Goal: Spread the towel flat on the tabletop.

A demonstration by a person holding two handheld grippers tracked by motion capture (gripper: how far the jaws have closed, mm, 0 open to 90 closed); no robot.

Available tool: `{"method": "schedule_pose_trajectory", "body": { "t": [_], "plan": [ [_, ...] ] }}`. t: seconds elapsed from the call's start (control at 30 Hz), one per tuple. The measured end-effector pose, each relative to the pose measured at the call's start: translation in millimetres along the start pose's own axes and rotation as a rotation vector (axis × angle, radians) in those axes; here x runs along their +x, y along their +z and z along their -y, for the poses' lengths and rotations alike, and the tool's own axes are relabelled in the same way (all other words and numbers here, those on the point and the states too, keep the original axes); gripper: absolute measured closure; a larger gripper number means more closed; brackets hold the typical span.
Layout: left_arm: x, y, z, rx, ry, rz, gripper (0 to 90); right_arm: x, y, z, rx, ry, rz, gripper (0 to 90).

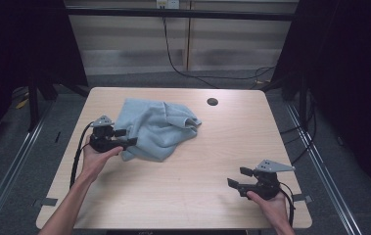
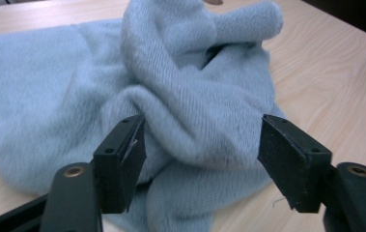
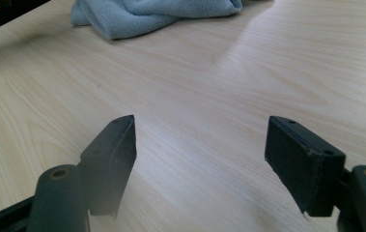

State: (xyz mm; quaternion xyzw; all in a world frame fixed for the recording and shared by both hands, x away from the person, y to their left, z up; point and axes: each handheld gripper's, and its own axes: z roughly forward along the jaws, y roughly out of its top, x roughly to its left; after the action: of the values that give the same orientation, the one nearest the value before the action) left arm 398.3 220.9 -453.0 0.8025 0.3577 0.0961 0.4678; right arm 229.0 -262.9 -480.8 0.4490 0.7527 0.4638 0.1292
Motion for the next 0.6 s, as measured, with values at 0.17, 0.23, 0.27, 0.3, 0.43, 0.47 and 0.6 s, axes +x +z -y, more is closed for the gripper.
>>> {"method": "schedule_pose_trajectory", "body": {
  "t": [0.17, 0.23, 0.27, 0.3, 0.43, 0.47, 0.6],
  "plan": [
    [-1.1, 26.4, 1.6, 0.095, 0.009, -0.003, 32.4, 0.2, 2.2, 1.1, 0.009, -0.002, -0.006, 26.5],
    [-1.6, 38.3, 11.9, 0.139, 0.022, -0.045, 41.8, 1.4, 1.7, 1.2, 0.009, -0.006, -0.016, 26.5],
    [0.4, 40.7, 16.0, 0.129, -0.006, -0.037, 43.2, 2.1, 1.7, 1.8, 0.012, -0.011, -0.018, 26.5],
    [3.6, 41.2, 21.2, 0.116, -0.027, -0.034, 47.7, 2.3, 1.8, 2.3, 0.016, -0.011, -0.021, 26.6],
    [3.6, 37.0, 27.8, 0.116, -0.028, -0.018, 61.7, -0.4, 1.6, 4.1, 0.020, 0.000, -0.014, 26.6],
    [2.6, 36.2, 28.6, 0.120, -0.010, -0.017, 63.1, -0.5, 1.5, 3.5, 0.017, 0.002, -0.014, 26.6],
    [0.0, 31.9, 38.5, 0.085, -0.033, 0.016, 63.5, 1.6, 1.9, 3.1, 0.019, -0.001, -0.012, 26.6]
  ]
}}
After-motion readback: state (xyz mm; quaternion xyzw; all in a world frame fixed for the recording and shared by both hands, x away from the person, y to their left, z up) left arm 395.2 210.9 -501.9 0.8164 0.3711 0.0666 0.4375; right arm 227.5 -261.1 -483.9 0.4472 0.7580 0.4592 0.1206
